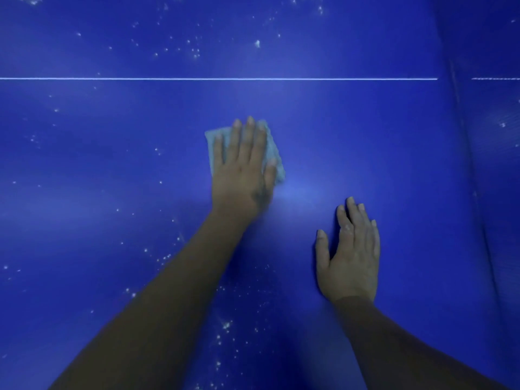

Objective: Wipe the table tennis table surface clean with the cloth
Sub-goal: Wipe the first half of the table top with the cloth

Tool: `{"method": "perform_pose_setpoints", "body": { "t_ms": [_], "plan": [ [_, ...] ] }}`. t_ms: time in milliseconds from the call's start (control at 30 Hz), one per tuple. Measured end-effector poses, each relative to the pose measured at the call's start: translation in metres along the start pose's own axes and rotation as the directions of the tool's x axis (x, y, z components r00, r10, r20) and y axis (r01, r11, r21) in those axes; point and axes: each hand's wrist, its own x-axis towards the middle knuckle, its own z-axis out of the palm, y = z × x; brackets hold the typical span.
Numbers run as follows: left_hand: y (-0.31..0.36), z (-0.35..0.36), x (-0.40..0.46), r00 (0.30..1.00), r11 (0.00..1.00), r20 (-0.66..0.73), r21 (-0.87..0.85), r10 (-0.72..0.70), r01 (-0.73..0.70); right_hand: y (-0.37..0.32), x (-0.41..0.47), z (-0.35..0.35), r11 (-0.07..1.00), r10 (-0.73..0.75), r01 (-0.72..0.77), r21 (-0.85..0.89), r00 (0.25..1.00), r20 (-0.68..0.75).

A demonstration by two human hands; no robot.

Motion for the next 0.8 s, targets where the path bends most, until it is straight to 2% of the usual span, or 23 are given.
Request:
{"method": "perform_pose_setpoints", "body": {
  "t_ms": [133, 233, 367, 533, 633, 733, 800],
  "plan": [
    [0.04, -0.013, -0.088, 0.983, 0.992, 0.128, -0.024, 0.129, -0.127, -0.001, 0.002, 0.0, 1.0, -0.009, 0.009, -0.006, 1.0, -0.007],
    [0.054, -0.015, -0.137, 0.97, 0.981, 0.157, -0.088, 0.186, -0.174, -0.001, 0.002, 0.001, 1.0, -0.005, 0.005, -0.014, 1.0, -0.007],
    [0.04, -0.008, -0.108, 0.963, 0.972, 0.134, -0.043, 0.234, -0.231, -0.002, 0.002, 0.001, 1.0, -0.018, 0.017, -0.016, 0.999, -0.03],
    [0.022, -0.003, -0.042, 0.994, 0.996, 0.072, -0.026, 0.087, -0.085, -0.001, 0.001, 0.002, 1.0, -0.019, 0.019, -0.007, 1.0, -0.018],
    [0.034, -0.005, -0.067, 0.993, 0.996, 0.076, -0.028, 0.092, -0.09, 0.0, 0.001, 0.001, 1.0, -0.018, 0.018, -0.011, 1.0, -0.016],
    [0.044, -0.009, -0.103, 0.981, 0.987, 0.114, -0.049, 0.155, -0.15, 0.0, 0.001, 0.002, 1.0, -0.015, 0.015, -0.01, 1.0, -0.011],
    [0.038, -0.009, -0.1, 0.975, 0.979, 0.091, -0.059, 0.201, -0.196, 0.001, 0.001, 0.001, 1.0, -0.016, 0.016, -0.011, 1.0, -0.01]
  ]
}}
